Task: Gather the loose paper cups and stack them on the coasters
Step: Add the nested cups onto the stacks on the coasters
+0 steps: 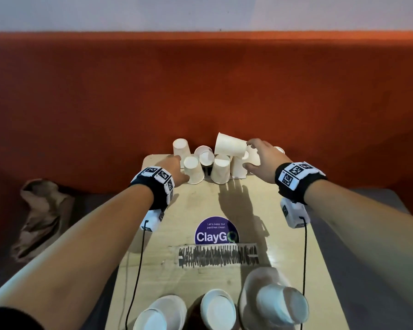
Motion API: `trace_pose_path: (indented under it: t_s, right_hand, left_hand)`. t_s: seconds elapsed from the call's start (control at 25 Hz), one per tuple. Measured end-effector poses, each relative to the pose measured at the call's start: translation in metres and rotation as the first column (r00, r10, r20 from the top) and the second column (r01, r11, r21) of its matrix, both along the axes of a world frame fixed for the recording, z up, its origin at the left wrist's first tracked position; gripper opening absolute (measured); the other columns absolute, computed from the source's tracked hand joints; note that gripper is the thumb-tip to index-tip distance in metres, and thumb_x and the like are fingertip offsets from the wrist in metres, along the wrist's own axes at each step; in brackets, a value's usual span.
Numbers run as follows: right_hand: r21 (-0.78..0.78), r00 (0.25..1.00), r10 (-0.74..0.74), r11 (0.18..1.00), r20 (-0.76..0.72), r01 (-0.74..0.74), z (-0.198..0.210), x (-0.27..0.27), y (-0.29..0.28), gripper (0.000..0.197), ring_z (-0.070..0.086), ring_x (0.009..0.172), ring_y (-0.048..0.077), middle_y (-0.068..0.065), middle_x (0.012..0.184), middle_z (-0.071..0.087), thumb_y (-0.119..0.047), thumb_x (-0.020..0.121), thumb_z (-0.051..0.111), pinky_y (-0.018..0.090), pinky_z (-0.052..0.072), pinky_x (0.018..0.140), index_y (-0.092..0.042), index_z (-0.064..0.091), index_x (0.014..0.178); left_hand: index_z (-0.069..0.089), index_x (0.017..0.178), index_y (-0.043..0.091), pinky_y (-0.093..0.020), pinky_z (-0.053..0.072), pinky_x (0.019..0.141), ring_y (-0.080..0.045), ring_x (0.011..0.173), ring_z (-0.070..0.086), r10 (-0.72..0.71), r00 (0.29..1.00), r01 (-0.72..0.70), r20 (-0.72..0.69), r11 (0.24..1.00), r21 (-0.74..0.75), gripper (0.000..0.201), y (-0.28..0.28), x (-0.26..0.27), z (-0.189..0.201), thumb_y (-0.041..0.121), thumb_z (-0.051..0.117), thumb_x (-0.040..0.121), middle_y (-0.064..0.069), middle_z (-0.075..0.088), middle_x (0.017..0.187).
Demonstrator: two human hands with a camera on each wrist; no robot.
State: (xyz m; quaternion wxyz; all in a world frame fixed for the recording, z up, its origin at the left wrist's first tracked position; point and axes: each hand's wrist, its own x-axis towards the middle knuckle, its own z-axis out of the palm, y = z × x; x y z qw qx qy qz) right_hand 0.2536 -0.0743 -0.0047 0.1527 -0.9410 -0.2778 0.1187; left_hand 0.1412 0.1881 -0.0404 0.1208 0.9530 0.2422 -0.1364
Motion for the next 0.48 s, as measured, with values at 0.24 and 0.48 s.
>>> trace_pose_path:
  t_s: [0.24,0.48]
  right_hand:
    - [0.04,1.0,-0.017,0.999,-0.016,0.018,-0.015,0.027,0.025,0.073,0.055,0.125,0.033,0.006,0.153,0.04,-0.032,0.09,0.066,0.044,0.048,0.099,-0.022,0.028,0.15]
    - [0.044,0.999,-0.03,0.999,0.033,0.028,-0.043,0.04,0.037,0.058,0.052,0.126,0.03,0.004,0.138,0.055,-0.036,0.092,0.062,0.049,0.034,0.107,-0.025,0.038,0.143]
  left_hand:
    - [0.029,0.147,0.015,-0.046,0.048,0.096,-0.034,0.117,0.058,0.151,0.986,-0.13,0.078,0.966,-0.222,0.093,-0.005,0.023,-0.031,0.04,0.08,0.074,-0.012,0.047,0.139]
    - [0.025,0.151,0.017,-0.042,0.044,0.099,-0.034,0.126,0.053,0.216,0.971,-0.178,0.104,0.94,-0.291,0.095,-0.016,0.034,-0.046,0.037,0.081,0.077,-0.012,0.047,0.143]
